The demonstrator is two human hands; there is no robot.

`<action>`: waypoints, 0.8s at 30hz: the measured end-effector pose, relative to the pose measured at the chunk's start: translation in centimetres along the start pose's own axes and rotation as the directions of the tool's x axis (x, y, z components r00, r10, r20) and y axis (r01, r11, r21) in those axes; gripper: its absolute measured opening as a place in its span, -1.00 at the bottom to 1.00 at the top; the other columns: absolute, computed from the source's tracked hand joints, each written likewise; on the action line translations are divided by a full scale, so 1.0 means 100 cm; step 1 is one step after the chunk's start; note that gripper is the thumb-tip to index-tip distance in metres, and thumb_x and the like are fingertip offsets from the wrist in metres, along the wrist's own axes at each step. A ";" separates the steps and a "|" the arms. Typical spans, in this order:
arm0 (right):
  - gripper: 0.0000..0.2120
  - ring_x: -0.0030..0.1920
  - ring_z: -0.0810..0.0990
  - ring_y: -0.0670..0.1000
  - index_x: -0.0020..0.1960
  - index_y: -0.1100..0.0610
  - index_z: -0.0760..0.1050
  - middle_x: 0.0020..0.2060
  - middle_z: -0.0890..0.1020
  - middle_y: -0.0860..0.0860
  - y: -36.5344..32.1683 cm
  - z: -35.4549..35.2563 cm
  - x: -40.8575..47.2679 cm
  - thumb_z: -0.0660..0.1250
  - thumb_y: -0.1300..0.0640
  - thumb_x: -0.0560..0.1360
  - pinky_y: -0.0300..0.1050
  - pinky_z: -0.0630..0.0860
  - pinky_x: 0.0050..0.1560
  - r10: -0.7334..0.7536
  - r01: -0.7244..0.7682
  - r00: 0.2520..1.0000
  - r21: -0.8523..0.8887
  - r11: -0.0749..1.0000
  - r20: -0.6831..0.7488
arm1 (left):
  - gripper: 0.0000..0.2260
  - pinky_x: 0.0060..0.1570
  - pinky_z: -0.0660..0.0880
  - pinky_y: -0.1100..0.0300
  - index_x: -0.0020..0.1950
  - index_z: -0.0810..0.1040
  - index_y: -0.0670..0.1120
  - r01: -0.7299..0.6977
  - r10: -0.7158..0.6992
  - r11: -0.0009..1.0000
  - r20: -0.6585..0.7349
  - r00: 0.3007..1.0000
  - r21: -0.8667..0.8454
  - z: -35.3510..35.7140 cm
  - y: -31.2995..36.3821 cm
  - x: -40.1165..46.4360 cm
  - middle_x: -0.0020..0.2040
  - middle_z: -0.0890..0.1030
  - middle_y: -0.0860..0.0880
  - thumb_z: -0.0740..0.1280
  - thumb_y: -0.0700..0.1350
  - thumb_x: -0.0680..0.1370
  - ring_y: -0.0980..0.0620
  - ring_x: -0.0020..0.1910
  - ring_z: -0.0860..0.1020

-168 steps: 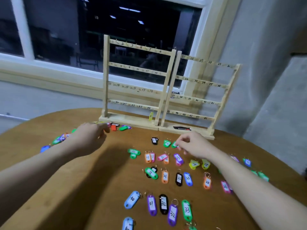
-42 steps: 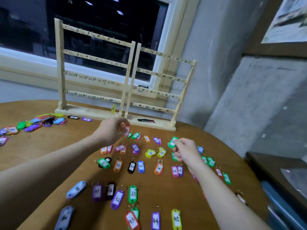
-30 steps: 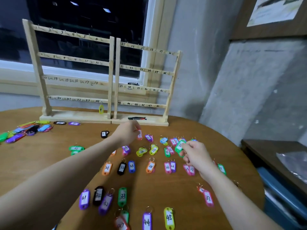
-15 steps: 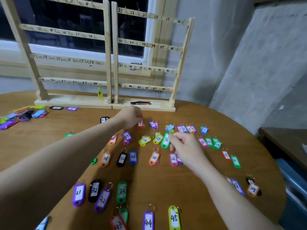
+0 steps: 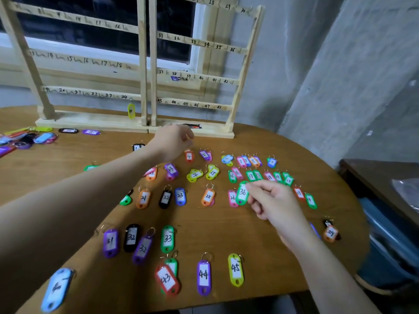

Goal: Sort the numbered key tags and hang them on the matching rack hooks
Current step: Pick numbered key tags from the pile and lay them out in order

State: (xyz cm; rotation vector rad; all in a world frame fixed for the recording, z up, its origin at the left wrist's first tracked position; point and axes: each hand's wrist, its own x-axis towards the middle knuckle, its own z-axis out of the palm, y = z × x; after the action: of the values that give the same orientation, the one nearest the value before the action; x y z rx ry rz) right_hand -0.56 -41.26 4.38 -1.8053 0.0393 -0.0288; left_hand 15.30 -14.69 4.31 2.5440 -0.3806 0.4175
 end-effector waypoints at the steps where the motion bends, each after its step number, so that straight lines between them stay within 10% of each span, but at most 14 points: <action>1: -0.81 -0.42 0.40 -0.07 -0.15 0.16 0.67 -0.40 0.54 0.01 0.003 -0.007 -0.007 0.36 0.18 0.61 -0.26 0.27 -0.47 0.018 -0.018 0.999 0.003 1.000 -0.040 | -0.88 0.06 0.49 0.01 0.08 0.65 -0.01 -0.036 0.036 0.999 0.003 0.999 0.010 -0.002 0.002 -0.006 -0.10 0.59 0.03 0.38 -0.05 0.58 -0.08 -0.05 0.56; 18: -0.76 -0.42 0.48 -0.11 -0.18 0.11 0.66 -0.46 0.58 -0.05 0.023 -0.039 -0.056 0.35 0.08 0.61 -0.20 0.40 -0.34 0.074 -0.103 0.993 -0.372 0.923 -0.091 | -0.89 0.31 0.20 -0.02 0.10 0.63 0.06 -0.239 0.230 0.967 0.103 0.968 0.088 -0.008 0.036 -0.111 -0.10 0.56 0.15 0.36 0.01 0.61 -0.06 0.29 0.44; 24: -0.66 -0.49 0.39 -0.07 -0.31 0.15 0.61 -0.52 0.54 -0.06 0.014 -0.036 -0.046 0.35 0.04 0.60 -0.14 0.32 -0.34 0.019 -0.048 0.998 -0.512 0.857 -0.061 | -0.91 0.06 0.18 0.07 0.05 0.62 0.10 -0.275 0.271 0.958 0.062 0.961 0.084 -0.018 0.035 -0.126 -0.02 0.62 0.16 0.36 0.06 0.61 0.03 0.13 0.45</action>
State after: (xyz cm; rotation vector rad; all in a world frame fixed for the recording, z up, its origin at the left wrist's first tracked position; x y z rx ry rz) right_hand -5.33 -44.86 3.88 -2.3424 0.1273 -0.0450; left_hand 2.20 -14.24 2.75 2.6020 -0.7537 0.4838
